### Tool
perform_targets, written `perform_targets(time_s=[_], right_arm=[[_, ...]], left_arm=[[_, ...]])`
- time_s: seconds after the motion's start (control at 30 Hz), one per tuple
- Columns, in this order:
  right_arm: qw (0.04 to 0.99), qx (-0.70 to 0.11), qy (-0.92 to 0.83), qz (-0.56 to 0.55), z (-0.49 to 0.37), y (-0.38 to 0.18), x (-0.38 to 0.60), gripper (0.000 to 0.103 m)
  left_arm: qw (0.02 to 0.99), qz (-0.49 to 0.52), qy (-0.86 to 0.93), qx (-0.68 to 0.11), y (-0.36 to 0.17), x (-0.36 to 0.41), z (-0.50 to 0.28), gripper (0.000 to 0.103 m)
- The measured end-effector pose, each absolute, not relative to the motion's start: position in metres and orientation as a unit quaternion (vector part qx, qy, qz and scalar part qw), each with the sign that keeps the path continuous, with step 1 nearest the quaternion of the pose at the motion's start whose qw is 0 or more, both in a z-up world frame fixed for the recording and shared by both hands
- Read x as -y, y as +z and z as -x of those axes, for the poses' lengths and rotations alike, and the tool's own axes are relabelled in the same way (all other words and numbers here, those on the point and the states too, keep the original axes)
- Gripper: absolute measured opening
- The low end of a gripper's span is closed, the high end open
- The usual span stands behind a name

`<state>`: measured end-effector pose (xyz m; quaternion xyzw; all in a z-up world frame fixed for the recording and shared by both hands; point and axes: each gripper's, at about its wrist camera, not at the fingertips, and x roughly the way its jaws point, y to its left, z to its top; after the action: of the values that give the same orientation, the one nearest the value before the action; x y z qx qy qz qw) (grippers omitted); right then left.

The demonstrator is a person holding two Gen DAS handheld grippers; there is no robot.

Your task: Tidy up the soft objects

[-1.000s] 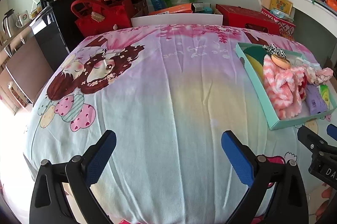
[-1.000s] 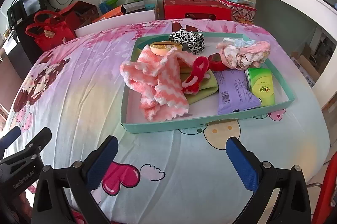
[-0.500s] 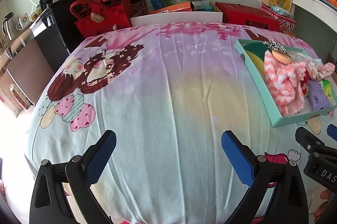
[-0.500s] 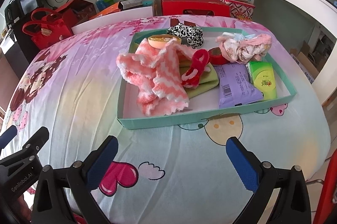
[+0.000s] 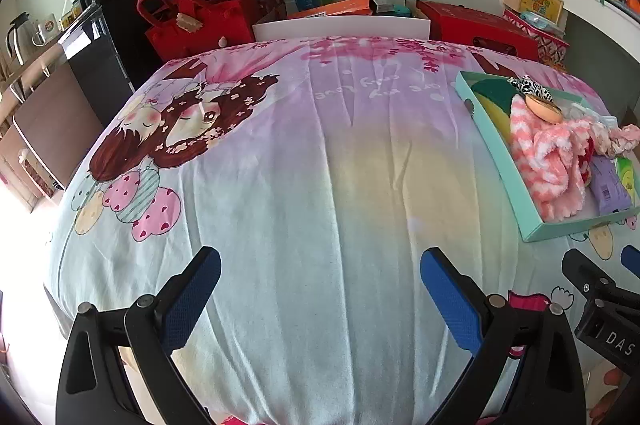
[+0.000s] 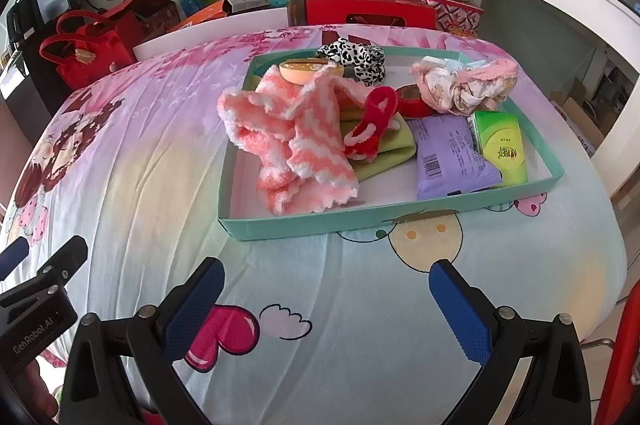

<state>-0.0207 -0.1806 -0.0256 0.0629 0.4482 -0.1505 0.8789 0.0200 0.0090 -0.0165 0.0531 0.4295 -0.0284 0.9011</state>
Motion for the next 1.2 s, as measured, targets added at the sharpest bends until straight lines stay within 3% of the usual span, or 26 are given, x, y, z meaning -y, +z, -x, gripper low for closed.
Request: perform_targets(time_s=[1.2], right_arm=[[0.873,-0.454,-0.161,-0.076,0.0229,-0.0304,0.187,0.103]], left_arm=[[0.902,-0.064,-0.028,-0.426,-0.018,-0.0083,-0.0199,0.1]])
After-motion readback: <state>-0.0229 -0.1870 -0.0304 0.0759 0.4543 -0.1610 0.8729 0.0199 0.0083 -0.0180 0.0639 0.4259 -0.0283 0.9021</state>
